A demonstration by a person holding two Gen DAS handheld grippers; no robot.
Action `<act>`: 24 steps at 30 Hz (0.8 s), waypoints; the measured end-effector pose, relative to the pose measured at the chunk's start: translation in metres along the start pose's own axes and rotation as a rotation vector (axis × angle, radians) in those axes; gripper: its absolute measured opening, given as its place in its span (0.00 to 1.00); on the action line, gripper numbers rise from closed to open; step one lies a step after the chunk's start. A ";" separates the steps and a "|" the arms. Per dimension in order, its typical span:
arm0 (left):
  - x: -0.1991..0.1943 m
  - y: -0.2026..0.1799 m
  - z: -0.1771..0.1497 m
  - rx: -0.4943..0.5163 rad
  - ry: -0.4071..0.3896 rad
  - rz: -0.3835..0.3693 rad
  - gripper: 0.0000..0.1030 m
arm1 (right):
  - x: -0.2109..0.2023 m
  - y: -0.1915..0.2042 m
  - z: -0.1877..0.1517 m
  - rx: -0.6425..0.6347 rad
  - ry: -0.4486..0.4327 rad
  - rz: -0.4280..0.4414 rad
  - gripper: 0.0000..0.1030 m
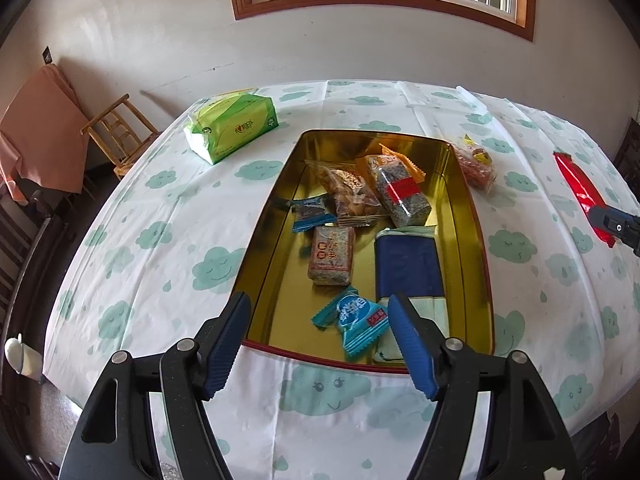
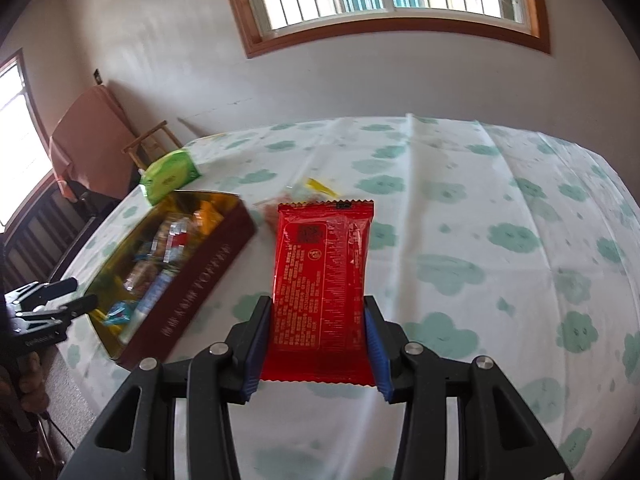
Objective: Organize snacks
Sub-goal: 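Carry the red-wrapped bar toward the gold tin with the right gripper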
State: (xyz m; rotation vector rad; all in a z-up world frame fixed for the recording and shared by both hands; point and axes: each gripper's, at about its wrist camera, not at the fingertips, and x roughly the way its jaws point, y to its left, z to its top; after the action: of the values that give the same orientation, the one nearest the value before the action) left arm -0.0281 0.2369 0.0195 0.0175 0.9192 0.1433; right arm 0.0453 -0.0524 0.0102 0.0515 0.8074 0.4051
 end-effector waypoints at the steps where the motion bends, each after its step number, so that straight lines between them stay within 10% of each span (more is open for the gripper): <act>1: 0.000 0.001 -0.001 -0.002 0.002 -0.002 0.68 | 0.001 0.005 0.002 -0.005 0.000 0.007 0.43; 24: -0.003 0.032 -0.012 -0.056 -0.003 0.027 0.74 | 0.045 0.136 0.028 -0.169 0.056 0.195 0.43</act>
State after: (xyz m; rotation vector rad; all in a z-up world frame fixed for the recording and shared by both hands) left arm -0.0428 0.2674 0.0166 -0.0217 0.9123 0.1942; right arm 0.0477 0.0925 0.0255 -0.0393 0.8232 0.6602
